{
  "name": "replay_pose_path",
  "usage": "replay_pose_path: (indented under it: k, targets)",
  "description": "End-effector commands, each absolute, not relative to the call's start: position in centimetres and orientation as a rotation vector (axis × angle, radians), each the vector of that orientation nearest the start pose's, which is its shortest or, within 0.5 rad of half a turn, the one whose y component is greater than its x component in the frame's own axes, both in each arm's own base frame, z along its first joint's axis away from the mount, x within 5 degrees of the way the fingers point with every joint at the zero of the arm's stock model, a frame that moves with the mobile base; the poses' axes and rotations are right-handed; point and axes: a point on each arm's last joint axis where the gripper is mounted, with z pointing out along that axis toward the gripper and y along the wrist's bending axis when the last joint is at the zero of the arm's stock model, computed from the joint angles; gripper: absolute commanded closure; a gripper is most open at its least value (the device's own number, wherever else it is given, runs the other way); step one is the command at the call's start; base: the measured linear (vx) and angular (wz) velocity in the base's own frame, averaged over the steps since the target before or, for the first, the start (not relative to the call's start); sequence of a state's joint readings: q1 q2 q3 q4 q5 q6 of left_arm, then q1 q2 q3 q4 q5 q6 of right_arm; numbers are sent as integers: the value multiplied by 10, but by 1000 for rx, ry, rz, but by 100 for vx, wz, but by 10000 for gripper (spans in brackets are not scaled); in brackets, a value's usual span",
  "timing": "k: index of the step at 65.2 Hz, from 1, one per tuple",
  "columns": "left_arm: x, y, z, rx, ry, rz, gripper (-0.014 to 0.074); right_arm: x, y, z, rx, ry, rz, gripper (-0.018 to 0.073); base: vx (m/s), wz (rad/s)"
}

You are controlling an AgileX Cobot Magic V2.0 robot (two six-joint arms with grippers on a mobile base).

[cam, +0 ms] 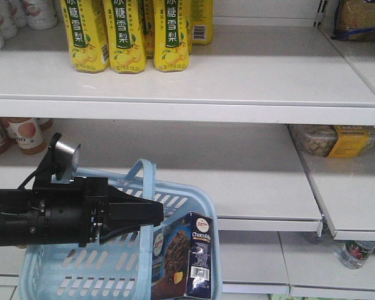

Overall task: Left arm holds basket, right arm returns cookies
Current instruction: 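Approach the snack shelf with the cookie tub, basket held in left gripper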

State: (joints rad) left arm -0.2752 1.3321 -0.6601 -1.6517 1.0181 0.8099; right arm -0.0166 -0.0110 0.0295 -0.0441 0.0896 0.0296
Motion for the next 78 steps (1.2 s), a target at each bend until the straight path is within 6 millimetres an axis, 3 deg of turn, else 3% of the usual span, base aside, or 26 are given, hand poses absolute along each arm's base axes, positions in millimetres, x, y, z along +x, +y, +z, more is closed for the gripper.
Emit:
replay_pose_path:
  k: [1, 78]
  targets:
    - [204, -141, 294, 25, 2080, -1875, 599, 57, -1, 197, 1, 1527, -34, 565, 6, 2]
    - [204, -141, 294, 25, 2080, -1875, 599, 57, -1, 197, 1, 1527, -34, 565, 4, 0]
